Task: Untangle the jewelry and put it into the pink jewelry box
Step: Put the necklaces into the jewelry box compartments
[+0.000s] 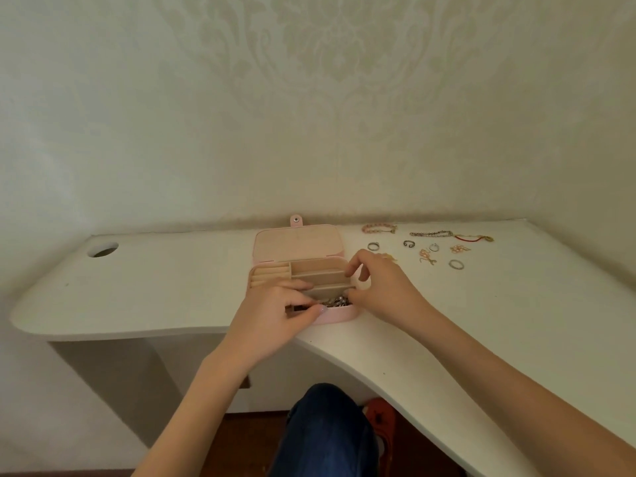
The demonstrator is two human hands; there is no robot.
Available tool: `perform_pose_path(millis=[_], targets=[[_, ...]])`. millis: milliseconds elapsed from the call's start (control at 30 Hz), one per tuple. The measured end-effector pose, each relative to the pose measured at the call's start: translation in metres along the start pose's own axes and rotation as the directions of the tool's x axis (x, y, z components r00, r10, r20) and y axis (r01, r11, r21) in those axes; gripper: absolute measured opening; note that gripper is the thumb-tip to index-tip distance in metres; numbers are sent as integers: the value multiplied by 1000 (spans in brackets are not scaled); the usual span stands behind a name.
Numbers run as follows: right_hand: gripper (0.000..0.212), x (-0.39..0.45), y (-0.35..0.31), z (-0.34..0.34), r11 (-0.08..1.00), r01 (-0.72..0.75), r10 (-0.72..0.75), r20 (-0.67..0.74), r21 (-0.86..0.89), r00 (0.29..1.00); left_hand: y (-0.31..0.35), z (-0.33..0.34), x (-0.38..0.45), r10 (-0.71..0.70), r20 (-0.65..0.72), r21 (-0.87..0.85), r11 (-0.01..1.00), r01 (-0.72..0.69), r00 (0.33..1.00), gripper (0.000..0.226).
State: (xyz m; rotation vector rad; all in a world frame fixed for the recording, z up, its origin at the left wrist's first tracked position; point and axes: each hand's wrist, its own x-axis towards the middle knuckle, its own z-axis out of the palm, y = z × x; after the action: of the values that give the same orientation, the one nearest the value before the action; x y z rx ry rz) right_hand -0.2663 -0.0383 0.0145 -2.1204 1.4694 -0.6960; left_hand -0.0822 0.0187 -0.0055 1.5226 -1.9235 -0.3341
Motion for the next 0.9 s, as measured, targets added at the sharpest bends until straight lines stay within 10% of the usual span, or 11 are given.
perform_pose_path(millis=[133, 467, 733, 900], targets=[[25, 1, 5, -2, 912, -261, 203, 203, 316, 958, 0, -2, 1, 10, 31, -40, 999, -8, 999, 20], [25, -14, 18, -19, 895, -285, 186, 295, 342, 937, 17, -1, 2, -8, 142, -92, 996, 22, 990, 19], [13, -4, 14, -18, 985, 94, -82, 90, -147, 993, 14, -7, 30, -63, 222, -67, 995, 80, 973, 31], [12, -5, 16, -12, 979, 124, -112, 81, -165, 990, 11, -5, 31, -76, 193, -66, 994, 91, 978, 15]])
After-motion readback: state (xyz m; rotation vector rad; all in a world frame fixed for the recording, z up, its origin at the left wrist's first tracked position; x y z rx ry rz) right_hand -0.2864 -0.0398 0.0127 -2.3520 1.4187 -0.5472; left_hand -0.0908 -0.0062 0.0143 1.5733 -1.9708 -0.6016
